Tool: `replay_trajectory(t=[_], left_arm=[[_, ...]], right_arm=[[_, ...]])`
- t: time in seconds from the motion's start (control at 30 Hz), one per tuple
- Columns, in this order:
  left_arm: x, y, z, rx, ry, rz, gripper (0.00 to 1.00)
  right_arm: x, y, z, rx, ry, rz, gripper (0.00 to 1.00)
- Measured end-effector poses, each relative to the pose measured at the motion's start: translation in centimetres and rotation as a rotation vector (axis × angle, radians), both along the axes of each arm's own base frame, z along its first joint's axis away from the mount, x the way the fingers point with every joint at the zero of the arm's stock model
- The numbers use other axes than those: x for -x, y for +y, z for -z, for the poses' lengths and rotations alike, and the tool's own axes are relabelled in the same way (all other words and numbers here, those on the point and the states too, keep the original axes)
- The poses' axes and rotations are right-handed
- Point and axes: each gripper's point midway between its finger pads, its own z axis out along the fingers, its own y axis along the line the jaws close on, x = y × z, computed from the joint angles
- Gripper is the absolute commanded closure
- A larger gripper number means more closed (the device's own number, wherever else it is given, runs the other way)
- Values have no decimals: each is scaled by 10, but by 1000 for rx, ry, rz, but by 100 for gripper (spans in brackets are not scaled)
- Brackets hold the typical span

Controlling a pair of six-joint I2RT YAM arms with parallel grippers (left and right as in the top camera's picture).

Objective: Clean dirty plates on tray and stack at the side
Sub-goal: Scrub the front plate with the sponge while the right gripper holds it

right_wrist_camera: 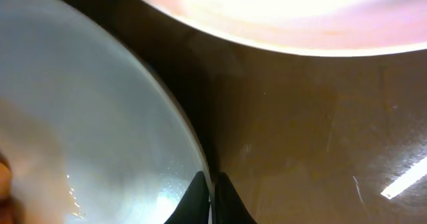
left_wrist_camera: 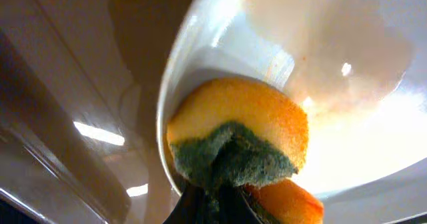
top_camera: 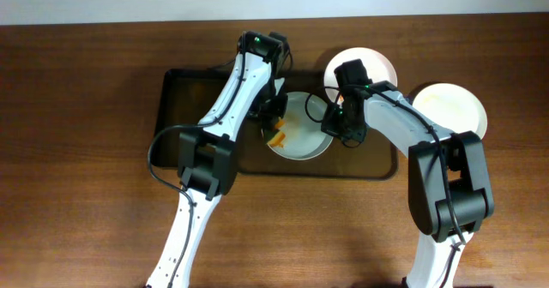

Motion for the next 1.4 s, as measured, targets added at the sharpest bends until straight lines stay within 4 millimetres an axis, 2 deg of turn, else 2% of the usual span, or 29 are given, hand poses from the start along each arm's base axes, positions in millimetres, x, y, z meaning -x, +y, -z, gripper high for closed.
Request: replay_trajectory(t=[0.13,0.27,0.5,0.73,0.93,1.1,1.23,1.4], left_arm=[[-4,-6,2,16,-27,6,100],[-36,-27,5,53,-180,-22,100],[-58,-28,10,-41,-342,-213,100],[-86,-33,6,-44,-477,-291,100],[-83,-29,3,-85,-485,-257,100],[-41,-20,4,-99,-306,-98,100],[-28,-25,4,-36,-235,15,100],[-25,-43,6,38,-244,158,100]], right_arm=[[0,1,0,-6,-2,-5,96],[-3,-1,0,0,-8,9,96],[-6,-1,0,-5,-19,17,96],[-7,-1,0,-11,-20,35,96],[-8,0,0,-13,-21,37,96],[-4,-1,1,-10,-8,27,96],[-4,-1,1,-8,-9,17,96],[-4,-1,1,-7,-10,14,96]])
